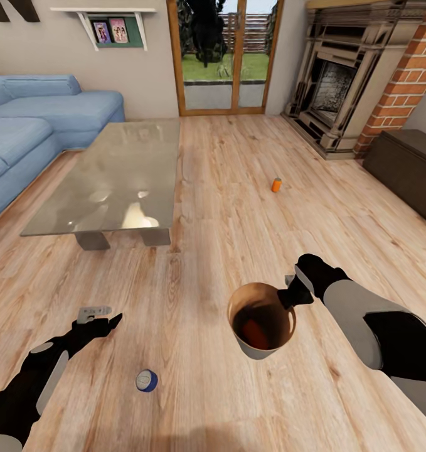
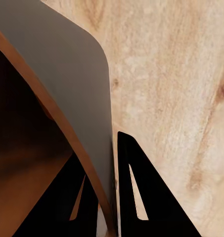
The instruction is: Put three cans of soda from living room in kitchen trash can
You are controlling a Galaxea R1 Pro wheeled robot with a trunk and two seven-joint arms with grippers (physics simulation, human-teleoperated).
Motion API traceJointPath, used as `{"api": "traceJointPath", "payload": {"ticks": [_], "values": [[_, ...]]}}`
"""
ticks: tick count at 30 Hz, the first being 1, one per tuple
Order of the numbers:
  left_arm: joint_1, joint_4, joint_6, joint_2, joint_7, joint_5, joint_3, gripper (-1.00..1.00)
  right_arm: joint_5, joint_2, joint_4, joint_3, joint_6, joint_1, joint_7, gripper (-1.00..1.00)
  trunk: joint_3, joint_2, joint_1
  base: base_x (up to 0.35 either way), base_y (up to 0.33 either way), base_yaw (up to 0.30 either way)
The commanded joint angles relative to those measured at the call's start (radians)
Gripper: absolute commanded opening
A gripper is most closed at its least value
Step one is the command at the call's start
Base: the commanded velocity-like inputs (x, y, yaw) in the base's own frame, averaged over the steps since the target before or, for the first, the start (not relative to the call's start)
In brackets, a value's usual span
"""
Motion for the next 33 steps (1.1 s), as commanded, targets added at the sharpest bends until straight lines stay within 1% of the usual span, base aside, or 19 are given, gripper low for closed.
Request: {"api": "traceJointPath", "payload": {"ticks": [1, 6, 7, 8, 9, 10, 11, 13, 14, 17, 21, 23, 24, 25, 27, 33], "values": [[0.000, -0.001, -0.001, 0.000, 0.000, 0.000, 0.000, 1.00, -0.026, 0.001, 0.000, -0.010, 0.003, 0.000, 0.001, -1.00, 0.000, 0.000, 0.000, 0.022, -0.009, 0.000], [0.000, -0.004, -0.005, 0.000, 0.003, 0.000, 0.000, 1.00, -0.026, 0.005, 0.000, -0.010, 0.003, 0.001, -0.001, -1.00, 0.000, 0.000, 0.000, 0.011, -0.005, 0.000], [0.000, -0.004, -0.005, -0.001, 0.019, 0.000, 0.000, 1.00, -0.026, 0.006, 0.000, -0.010, 0.003, 0.001, -0.001, -1.00, 0.000, 0.000, 0.000, 0.003, -0.001, 0.000], [0.000, -0.001, -0.006, -0.005, 0.057, 0.001, 0.000, 1.00, -0.026, 0.006, -0.001, -0.009, 0.003, 0.001, -0.001, -1.00, 0.000, 0.000, 0.000, 0.002, -0.001, 0.000], [0.001, 0.002, -0.007, -0.010, 0.080, 0.002, 0.000, 1.00, -0.026, 0.006, -0.001, -0.009, 0.003, 0.001, -0.001, -1.00, -0.003, -0.007, 0.004, 0.001, -0.001, 0.000], [0.001, 0.006, -0.008, -0.017, 0.102, 0.001, 0.000, 1.00, -0.026, 0.006, -0.001, -0.009, 0.003, 0.001, -0.001, -1.00, -0.006, -0.014, 0.008, 0.001, -0.001, 0.000], [0.001, 0.026, -0.015, -0.037, 0.141, 0.000, -0.001, 1.00, -0.026, 0.006, -0.001, -0.009, 0.003, 0.001, 0.000, -1.00, -0.009, -0.021, 0.011, 0.000, 0.000, 0.000], [0.001, 0.052, -0.022, -0.059, 0.175, -0.001, -0.002, 1.00, -0.026, 0.006, -0.001, -0.009, 0.003, 0.001, 0.000, -1.00, -0.016, -0.035, 0.019, 0.000, 0.000, 0.000], [0.001, 0.075, -0.027, -0.076, 0.204, -0.002, -0.004, 1.00, -0.026, 0.005, -0.001, -0.010, 0.003, 0.001, 0.000, -1.00, -0.019, -0.042, 0.023, 0.000, 0.000, 0.000], [0.001, 0.114, -0.035, -0.095, 0.237, -0.003, -0.006, 1.00, -0.026, 0.005, -0.001, -0.011, 0.003, 0.000, 0.001, -1.00, -0.030, -0.063, 0.034, 0.000, 0.000, 0.000], [0.000, 0.153, -0.046, -0.103, 0.253, -0.004, -0.006, 1.00, -0.027, 0.004, -0.001, -0.013, 0.003, -0.001, 0.001, -1.00, -0.047, -0.091, 0.050, 0.000, 0.000, 0.000], [0.001, 0.180, -0.082, -0.106, 0.257, -0.005, -0.007, 1.00, -0.028, 0.003, 0.000, -0.013, 0.003, -0.001, 0.001, -1.00, -0.056, -0.105, 0.057, 0.000, 0.000, 0.000], [0.001, 0.199, -0.117, -0.107, 0.258, -0.005, -0.010, 1.00, -0.029, 0.002, 0.001, -0.014, 0.003, -0.002, 0.001, -1.00, -0.061, -0.112, 0.061, 0.000, 0.000, 0.000], [0.001, 0.209, -0.136, -0.107, 0.258, -0.006, -0.015, 1.00, -0.030, 0.001, 0.001, -0.014, 0.003, -0.002, 0.001, -1.00, -0.065, -0.119, 0.065, 0.000, 0.000, 0.000], [0.001, 0.243, -0.191, -0.108, 0.260, -0.005, -0.036, 1.00, -0.030, 0.000, 0.003, -0.015, 0.003, -0.004, 0.001, -1.00, -0.074, -0.133, 0.073, 0.000, 0.000, 0.000], [0.001, 0.266, -0.232, -0.109, 0.260, -0.005, -0.052, 1.00, -0.032, 0.001, 0.009, -0.016, 0.003, -0.007, 0.002, -1.00, -0.102, -0.175, 0.096, 0.000, 0.000, 0.000]]}}
